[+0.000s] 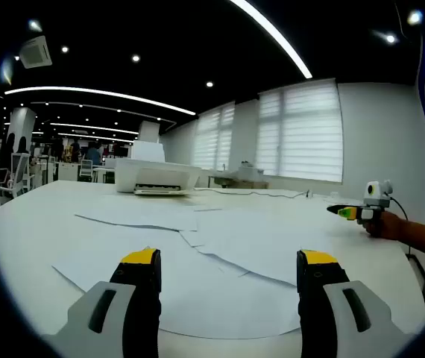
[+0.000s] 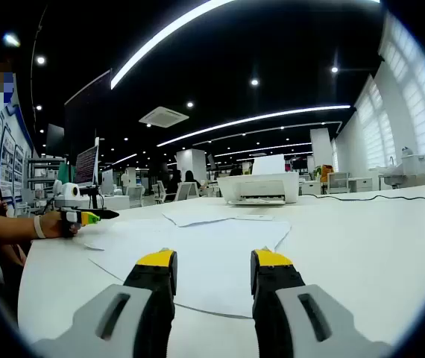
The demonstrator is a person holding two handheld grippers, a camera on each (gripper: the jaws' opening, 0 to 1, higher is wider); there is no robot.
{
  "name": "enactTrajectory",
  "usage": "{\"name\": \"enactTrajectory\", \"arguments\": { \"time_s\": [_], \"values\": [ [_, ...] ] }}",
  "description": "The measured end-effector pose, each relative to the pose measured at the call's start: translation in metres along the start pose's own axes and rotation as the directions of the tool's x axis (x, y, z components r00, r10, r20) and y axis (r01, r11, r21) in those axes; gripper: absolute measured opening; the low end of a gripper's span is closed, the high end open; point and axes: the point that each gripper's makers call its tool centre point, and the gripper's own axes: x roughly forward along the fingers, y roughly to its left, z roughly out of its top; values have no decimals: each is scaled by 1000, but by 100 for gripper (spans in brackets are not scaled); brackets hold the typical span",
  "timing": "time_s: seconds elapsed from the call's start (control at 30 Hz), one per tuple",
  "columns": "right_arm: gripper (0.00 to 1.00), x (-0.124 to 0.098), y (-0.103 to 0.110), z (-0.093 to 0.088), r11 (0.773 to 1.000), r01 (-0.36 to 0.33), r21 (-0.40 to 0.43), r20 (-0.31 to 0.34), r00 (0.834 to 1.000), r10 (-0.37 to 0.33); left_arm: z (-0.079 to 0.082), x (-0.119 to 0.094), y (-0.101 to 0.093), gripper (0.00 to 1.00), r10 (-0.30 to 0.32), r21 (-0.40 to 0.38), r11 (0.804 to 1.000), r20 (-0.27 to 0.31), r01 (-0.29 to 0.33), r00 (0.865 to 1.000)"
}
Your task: Organize the stack of printing papers by aligning and flattening the scattered papers on the table
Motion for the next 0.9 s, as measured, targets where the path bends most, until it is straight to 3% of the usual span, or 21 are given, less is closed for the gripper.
{"name": "enactTrajectory", "arguments": {
  "time_s": [0.9],
  "values": [
    [35,1,3,-1,1000,1,-4,-6,1000,-1,1,-3,-2,78,3,-2,1000,4,-3,1000]
  ]
}}
